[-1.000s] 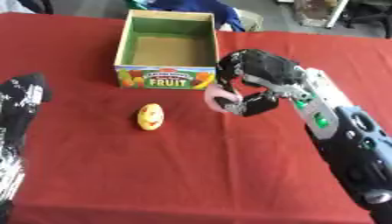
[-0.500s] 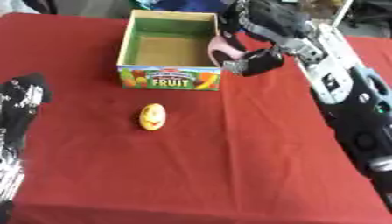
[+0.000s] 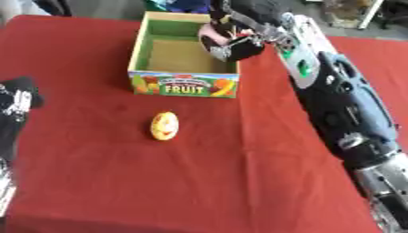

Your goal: Pick up objects on the table and place them in the box.

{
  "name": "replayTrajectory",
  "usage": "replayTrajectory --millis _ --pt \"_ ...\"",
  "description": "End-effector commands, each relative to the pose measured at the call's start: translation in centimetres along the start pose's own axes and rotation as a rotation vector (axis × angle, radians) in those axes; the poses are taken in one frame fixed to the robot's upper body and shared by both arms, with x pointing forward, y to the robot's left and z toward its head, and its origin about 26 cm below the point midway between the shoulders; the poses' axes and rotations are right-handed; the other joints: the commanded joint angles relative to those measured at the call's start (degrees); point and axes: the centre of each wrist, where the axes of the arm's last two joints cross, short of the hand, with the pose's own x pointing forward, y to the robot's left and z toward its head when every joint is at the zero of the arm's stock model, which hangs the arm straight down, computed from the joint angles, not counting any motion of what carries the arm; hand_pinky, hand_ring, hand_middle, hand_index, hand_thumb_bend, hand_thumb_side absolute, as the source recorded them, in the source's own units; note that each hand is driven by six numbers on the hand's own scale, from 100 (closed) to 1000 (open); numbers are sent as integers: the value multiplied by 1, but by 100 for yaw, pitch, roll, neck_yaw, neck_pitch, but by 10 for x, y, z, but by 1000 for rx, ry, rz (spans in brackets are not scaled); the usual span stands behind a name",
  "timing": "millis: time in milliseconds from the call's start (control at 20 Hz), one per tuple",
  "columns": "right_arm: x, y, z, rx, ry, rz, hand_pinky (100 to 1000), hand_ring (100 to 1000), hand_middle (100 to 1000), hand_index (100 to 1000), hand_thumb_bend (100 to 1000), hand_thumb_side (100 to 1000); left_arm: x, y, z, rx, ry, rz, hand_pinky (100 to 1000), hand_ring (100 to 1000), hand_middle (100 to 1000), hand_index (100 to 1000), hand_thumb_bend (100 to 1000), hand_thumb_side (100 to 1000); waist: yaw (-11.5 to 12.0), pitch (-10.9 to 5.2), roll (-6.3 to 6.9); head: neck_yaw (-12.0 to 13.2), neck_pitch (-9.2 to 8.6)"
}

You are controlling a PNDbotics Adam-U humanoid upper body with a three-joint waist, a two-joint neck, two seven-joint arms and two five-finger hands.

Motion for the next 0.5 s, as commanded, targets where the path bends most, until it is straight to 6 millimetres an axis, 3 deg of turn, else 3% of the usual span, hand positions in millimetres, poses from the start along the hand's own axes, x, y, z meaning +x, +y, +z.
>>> replayTrajectory --millis 50,200,300,500 --pt "-12 -6 0 -26 84 41 643 549 548 179 100 185 19 -7 -10 -37 -68 27 623 588 541 653 269 519 130 -36 9 -222 -197" --pt "-20 -2 3 -59 176 49 641 552 549 191 100 171 27 -12 -16 -66 -96 36 623 588 541 653 269 517 351 51 -18 -396 -328" --pt "-22 0 3 -94 226 70 645 562 561 253 100 163 31 -14 -18 -77 -107 40 623 588 541 653 269 517 448 85 -35 -466 -381" --pt "-26 7 5 -126 308 129 664 605 613 527 100 197 35 -17 -21 -94 -119 45 623 588 541 653 268 516 562 123 -49 -540 -456"
